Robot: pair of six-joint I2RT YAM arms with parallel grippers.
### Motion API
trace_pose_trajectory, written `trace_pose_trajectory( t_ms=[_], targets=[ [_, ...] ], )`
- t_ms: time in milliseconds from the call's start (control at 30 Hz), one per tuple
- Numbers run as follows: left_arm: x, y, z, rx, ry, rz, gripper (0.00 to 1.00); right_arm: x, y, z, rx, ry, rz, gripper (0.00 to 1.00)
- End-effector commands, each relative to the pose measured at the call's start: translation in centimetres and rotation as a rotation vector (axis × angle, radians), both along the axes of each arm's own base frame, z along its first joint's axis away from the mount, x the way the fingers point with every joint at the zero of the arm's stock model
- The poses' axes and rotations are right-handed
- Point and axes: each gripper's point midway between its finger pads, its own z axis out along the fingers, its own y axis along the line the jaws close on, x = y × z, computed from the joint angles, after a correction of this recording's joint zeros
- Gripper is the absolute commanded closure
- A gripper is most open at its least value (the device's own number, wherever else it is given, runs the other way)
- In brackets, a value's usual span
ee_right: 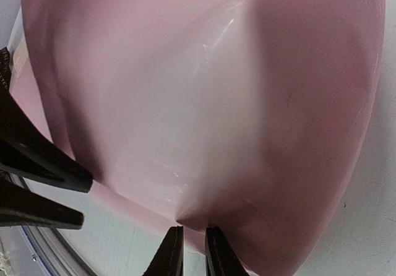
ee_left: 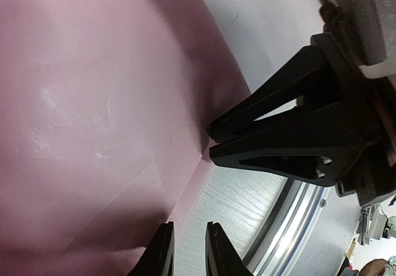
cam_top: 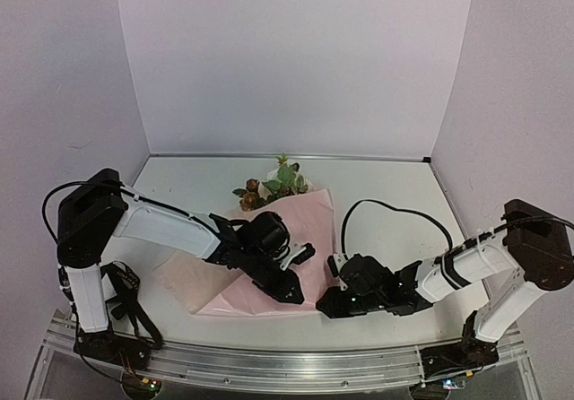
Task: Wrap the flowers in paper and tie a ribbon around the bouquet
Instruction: Press the fold line on the 2/3-folded wrapping paper.
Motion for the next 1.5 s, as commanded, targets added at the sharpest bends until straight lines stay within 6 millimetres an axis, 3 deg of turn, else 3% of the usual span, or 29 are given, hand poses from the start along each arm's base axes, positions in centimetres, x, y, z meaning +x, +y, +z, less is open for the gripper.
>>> trace_pose_trajectory(
  t_ms=[0, 200, 467, 600, 800, 1033, 1300, 1467],
  targets=[
    [0.8, -0.4, -0.9, 0.005, -0.026, 0.039, 0.81, 0.5, 0.4, 0.4, 0.014, -0.024, -0.019, 0.87],
    [0.8, 0.3, -2.2, 0.049, -0.014, 0.074, 0.81, 0.2, 0.0, 1.0, 0.028, -0.03, -0.013, 0.85],
    [0.7, 0.5, -2.3, 0.055, -0.012, 0.074, 0.82, 1.2, 0.8, 5.6, 0.182, 0.003, -0.007, 0.73],
    [0.7, 0.5, -2.3, 0.052, -0.013, 0.071, 0.83, 2.6, 1.2, 6.2, 0.232, 0.07, -0.025, 0.72],
    [0.7, 0.4, -2.3, 0.052, -0.012, 0.063, 0.85, 4.1, 0.4, 4.5, 0.238, 0.136, -0.079, 0.79],
    [0.8, 0.8, -2.0, 0.059, -0.029, 0.057, 0.85, 1.9, -0.8, 1.6, 0.224, 0.191, -0.058, 0.81],
    [0.9, 1.2, -1.2, 0.057, -0.048, 0.048, 0.86, -0.3, 0.8, -0.7, 0.193, 0.162, -0.044, 0.82],
    [0.9, 1.0, 1.5, 0.006, -0.066, 0.034, 0.85, 0.1, 2.2, -0.6, 0.212, 0.116, -0.089, 0.82]
  ],
)
